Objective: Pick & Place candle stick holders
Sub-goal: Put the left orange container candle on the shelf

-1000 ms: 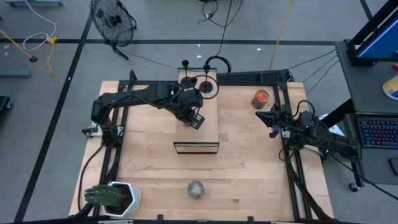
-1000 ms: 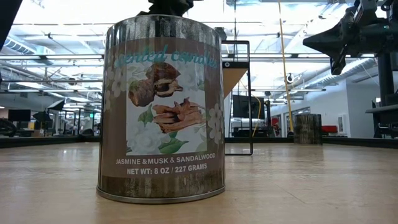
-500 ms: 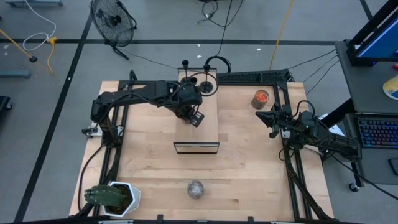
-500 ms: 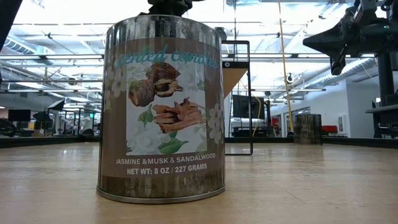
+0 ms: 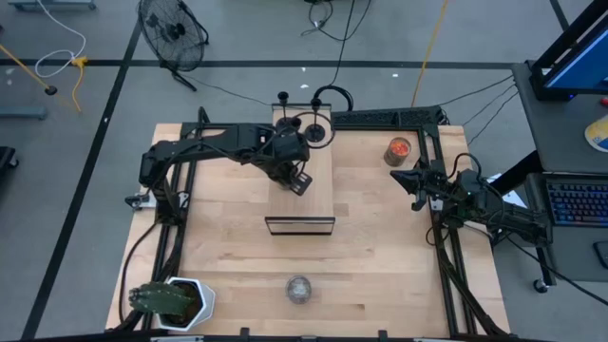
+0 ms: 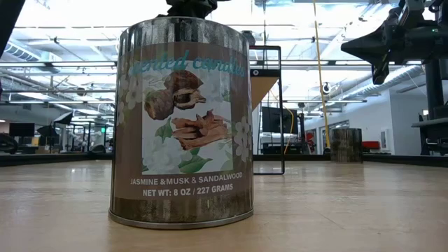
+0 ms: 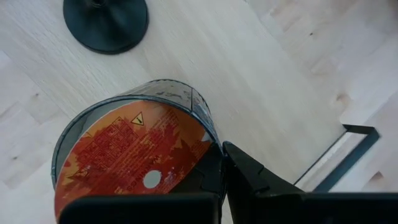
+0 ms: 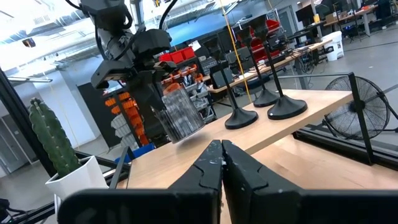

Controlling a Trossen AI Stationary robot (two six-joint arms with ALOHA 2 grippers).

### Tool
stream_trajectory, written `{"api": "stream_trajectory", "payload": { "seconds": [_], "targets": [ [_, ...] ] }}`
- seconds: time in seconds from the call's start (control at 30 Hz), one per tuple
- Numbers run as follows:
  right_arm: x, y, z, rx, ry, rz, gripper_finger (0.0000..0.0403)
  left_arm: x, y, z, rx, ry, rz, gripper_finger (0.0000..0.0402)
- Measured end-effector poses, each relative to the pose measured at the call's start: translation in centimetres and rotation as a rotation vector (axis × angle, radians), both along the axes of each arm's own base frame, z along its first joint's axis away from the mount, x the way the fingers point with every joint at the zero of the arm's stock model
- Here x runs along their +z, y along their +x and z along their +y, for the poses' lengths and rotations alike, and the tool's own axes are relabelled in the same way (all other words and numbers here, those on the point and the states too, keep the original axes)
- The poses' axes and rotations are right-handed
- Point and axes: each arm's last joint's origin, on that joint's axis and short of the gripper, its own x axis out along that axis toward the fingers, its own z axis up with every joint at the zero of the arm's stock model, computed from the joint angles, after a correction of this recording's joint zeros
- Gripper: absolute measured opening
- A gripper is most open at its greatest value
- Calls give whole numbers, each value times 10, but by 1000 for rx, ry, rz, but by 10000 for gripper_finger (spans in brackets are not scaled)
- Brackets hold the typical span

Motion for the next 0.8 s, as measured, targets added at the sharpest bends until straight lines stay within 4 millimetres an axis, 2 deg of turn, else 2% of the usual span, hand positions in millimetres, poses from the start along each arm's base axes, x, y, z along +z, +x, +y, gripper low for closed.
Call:
{"api": "stream_trajectory", "payload": {
  "seconds": [0.13,0.33,0.8],
  "targets": [
    [0,0,0,0,2,-1,0,-5,3,0,-5,-3,19,6],
    [0,0,0,0,3,-1,0,-7,5,1,-14,3,23,28],
    [0,0,0,0,0,0,0,-3,5,5,-5,-4,-11,121]
  ]
}}
